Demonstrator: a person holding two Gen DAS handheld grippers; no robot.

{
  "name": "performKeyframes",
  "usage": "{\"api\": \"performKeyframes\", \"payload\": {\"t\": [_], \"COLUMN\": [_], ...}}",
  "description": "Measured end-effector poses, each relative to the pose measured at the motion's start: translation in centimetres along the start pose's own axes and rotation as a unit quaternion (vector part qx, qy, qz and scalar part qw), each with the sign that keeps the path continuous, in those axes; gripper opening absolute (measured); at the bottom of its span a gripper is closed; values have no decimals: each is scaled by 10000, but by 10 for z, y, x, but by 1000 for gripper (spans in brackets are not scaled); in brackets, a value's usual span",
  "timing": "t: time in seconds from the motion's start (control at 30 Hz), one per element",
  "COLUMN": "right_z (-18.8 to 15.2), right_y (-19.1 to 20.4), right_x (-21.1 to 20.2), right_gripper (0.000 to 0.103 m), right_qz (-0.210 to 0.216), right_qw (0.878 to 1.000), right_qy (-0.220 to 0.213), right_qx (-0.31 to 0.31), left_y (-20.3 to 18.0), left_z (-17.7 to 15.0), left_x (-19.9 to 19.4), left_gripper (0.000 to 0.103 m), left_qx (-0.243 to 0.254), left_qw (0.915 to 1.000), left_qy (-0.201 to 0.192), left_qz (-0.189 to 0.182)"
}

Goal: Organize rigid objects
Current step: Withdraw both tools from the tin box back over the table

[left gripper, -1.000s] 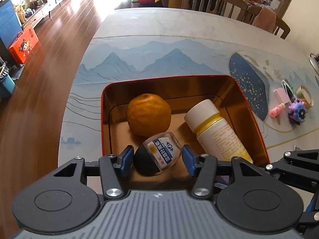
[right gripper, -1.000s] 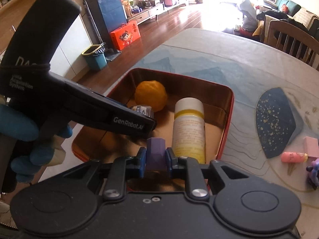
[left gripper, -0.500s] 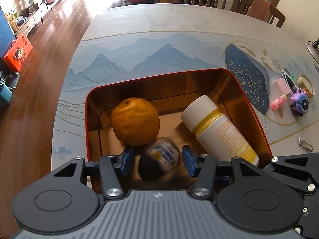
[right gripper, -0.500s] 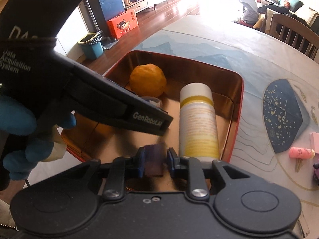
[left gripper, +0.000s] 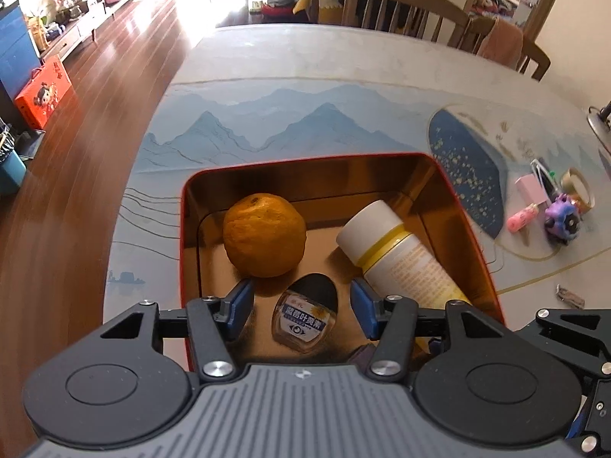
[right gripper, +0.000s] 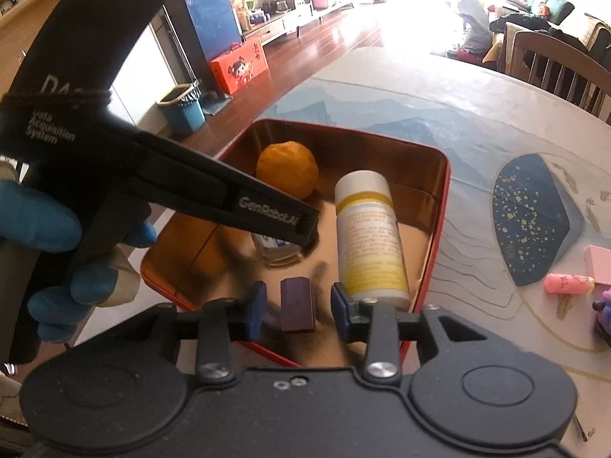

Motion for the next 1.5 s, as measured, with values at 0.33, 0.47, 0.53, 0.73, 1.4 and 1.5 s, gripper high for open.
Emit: {"api": "performKeyframes", "payload": {"t": [0.33,0.47,0.53,0.73,1.4,1.5], "right_z": [2,1,0,-3,-35,-42], "right_y": [-11,-19,-25,-43,-150,-174], "right_x": [-34,-49,-57,-83,-153,-161], "right_gripper": [48,56,59,67,100,102], "right_qz": [-93,-144,-168,-255,-755,-871], "right_qw": [9992,9980,9973,9949,9825,9800], "right_qy": [-343,-520,-601,-837,-1384,-1411], "right_qx": [185,318,382,502,991,1102], "left_y": [-12,-21,-27,-46,-127,-138], "left_z": [4,6,7,7,6,8], "left_x": [-33,-46,-51,-63,-84,-83], "left_gripper": [63,67,67,67,83,83], "left_qx": [-96,-58,-28,-4,-86,-139], "left_qw": [9989,9981,9977,9967,9935,9929], "left_qy": [-440,-590,-654,-766,-1107,-1148], "left_qz": [-125,-173,-182,-263,-262,-266]}}
Point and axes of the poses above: each gripper's, at about its wrist camera, not at the fingertips, and x roughly the way its jaws point, y to its left, z to its top, the point moved 9 cm from there along x, roughly the way its jaws point, and after that the axes turned 1 degree about x, right-handed, at the moved point
